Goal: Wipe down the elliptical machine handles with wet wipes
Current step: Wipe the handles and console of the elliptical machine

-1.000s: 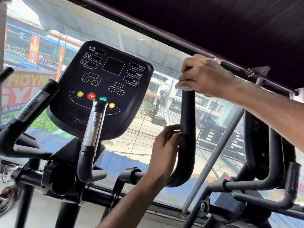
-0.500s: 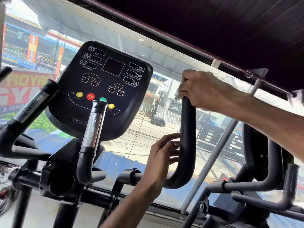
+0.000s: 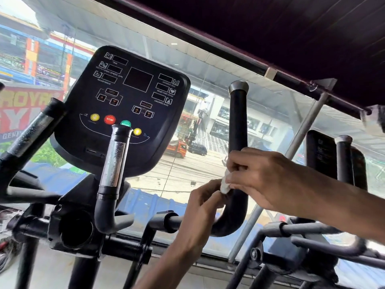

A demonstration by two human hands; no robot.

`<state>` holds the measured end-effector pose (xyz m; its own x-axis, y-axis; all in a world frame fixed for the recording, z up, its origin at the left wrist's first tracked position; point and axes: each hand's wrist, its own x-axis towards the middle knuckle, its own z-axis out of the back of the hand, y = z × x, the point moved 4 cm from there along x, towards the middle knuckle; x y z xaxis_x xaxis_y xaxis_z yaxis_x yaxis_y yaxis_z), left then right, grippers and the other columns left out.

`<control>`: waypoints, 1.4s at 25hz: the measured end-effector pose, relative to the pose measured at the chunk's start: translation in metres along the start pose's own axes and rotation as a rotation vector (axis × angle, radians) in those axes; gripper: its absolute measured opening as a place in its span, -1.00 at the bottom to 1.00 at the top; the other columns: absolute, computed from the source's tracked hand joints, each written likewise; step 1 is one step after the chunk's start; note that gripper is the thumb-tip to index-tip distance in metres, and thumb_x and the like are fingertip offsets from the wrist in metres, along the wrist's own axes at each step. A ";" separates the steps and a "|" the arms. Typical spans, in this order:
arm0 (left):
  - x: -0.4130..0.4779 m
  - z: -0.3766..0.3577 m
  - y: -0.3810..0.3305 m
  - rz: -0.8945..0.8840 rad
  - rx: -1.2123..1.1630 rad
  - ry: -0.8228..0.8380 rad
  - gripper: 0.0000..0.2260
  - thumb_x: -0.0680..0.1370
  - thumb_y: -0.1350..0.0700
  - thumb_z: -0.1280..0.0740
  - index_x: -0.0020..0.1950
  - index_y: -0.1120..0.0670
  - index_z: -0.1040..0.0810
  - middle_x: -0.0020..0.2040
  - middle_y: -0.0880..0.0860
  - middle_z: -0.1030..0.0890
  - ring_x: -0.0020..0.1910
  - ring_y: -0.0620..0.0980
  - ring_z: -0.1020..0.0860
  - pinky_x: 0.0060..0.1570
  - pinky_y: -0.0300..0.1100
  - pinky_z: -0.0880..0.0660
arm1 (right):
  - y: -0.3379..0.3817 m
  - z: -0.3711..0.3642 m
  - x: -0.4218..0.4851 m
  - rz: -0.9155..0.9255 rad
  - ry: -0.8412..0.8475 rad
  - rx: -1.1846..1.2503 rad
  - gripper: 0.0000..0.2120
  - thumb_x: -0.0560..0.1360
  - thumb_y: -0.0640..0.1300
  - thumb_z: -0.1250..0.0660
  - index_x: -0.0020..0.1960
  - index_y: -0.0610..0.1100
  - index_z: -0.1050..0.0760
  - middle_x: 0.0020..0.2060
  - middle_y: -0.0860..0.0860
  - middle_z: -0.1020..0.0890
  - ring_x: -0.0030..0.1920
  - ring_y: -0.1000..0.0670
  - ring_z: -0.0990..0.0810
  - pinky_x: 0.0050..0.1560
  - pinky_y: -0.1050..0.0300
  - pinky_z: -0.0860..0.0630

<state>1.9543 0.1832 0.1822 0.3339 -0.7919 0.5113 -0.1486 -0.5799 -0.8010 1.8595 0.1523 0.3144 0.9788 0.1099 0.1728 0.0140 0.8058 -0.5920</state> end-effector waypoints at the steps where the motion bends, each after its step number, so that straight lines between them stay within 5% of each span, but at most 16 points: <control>1: 0.001 0.001 0.002 0.029 -0.022 -0.005 -0.70 0.46 0.08 -0.19 -0.02 0.19 -0.66 -0.16 0.04 -0.65 -0.08 -0.04 -0.60 0.07 -0.17 -0.50 | -0.005 0.002 0.002 -0.003 -0.030 -0.020 -0.83 0.62 -0.15 -0.33 -0.09 -0.11 -0.66 -0.10 0.01 -0.50 -0.14 -0.02 -0.47 -0.05 0.11 -0.51; 5: 0.011 0.005 0.003 0.146 -0.064 -0.105 -0.67 0.55 0.03 -0.18 -0.01 0.05 -0.74 -0.04 0.05 -0.75 -0.04 -0.01 -0.70 0.16 0.00 -0.55 | -0.025 0.008 0.011 -0.015 -0.075 -0.021 -0.83 0.61 -0.13 -0.35 -0.06 -0.14 -0.71 -0.07 -0.01 -0.53 -0.06 -0.05 -0.48 0.01 0.15 -0.46; 9: 0.022 0.003 -0.008 0.152 -0.052 -0.108 -0.68 0.68 0.21 -0.13 0.08 0.05 -0.70 -0.08 0.00 -0.75 -0.09 -0.05 -0.69 -0.10 -0.27 -0.59 | -0.044 0.010 0.021 -0.034 -0.118 -0.067 -0.89 0.57 -0.14 -0.44 -0.02 -0.12 -0.74 -0.08 -0.02 -0.54 -0.09 -0.07 -0.48 -0.04 0.12 -0.45; 12: 0.029 -0.001 -0.018 0.112 -0.062 -0.123 -0.68 0.70 0.22 -0.12 0.14 0.03 -0.66 -0.12 -0.06 -0.73 -0.14 -0.07 -0.67 -0.16 -0.30 -0.57 | -0.061 0.014 0.033 -0.013 -0.119 -0.038 -0.81 0.61 -0.05 -0.38 -0.04 -0.10 -0.75 -0.07 -0.02 -0.56 -0.10 -0.08 -0.49 -0.09 0.00 -0.51; 16: 0.042 -0.012 -0.031 0.094 -0.104 -0.140 -0.69 0.68 0.18 -0.13 0.11 -0.02 -0.67 -0.17 -0.10 -0.68 -0.20 -0.11 -0.60 -0.15 -0.27 -0.52 | -0.091 0.024 0.056 -0.022 -0.202 -0.074 -0.72 0.60 0.02 -0.33 -0.07 -0.10 -0.76 -0.09 -0.05 -0.58 -0.04 0.09 -0.33 -0.04 0.16 -0.39; 20: 0.050 -0.016 -0.029 0.124 -0.181 -0.151 -0.70 0.68 0.10 -0.13 0.01 0.03 -0.67 -0.19 -0.07 -0.63 -0.19 -0.05 -0.55 -0.10 -0.13 -0.45 | -0.099 0.030 0.064 -0.186 -0.284 -0.108 -0.90 0.54 -0.13 -0.50 -0.07 -0.15 -0.77 -0.14 -0.07 -0.59 -0.11 -0.08 -0.53 -0.08 -0.04 -0.56; 24: 0.047 -0.007 -0.020 0.123 -0.330 -0.110 -0.70 0.68 0.05 -0.15 0.07 0.04 -0.68 -0.07 0.00 -0.70 -0.14 -0.04 -0.61 -0.04 -0.12 -0.49 | -0.044 0.009 0.039 -0.075 -0.217 -0.142 -0.90 0.45 -0.33 -0.54 -0.22 -0.20 -0.70 -0.25 -0.07 -0.62 -0.19 -0.12 -0.60 -0.12 0.04 -0.52; 29: 0.036 -0.006 -0.007 0.161 -0.422 -0.098 -0.68 0.61 0.10 -0.21 -0.20 -0.03 -0.71 -0.14 0.02 -0.67 -0.16 -0.01 -0.60 -0.09 -0.16 -0.51 | -0.025 0.000 0.010 -0.160 -0.170 0.078 -0.76 0.64 -0.07 -0.30 -0.04 -0.13 -0.71 -0.10 0.00 -0.53 -0.12 0.00 -0.54 -0.01 0.23 -0.44; 35: 0.040 -0.008 -0.011 0.175 -0.335 -0.117 -0.77 0.64 0.21 -0.23 -0.02 0.06 -0.69 -0.19 0.02 -0.64 -0.22 -0.01 -0.58 -0.12 -0.16 -0.49 | -0.061 0.020 0.019 -0.236 -0.227 0.058 -0.90 0.56 -0.15 -0.49 0.04 -0.12 -0.76 -0.09 0.03 -0.59 -0.14 0.07 -0.56 -0.07 0.10 -0.52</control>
<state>1.9620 0.1558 0.2138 0.3772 -0.8686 0.3214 -0.5016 -0.4833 -0.7175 1.8733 0.1168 0.3693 0.8793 0.0382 0.4747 0.2165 0.8558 -0.4699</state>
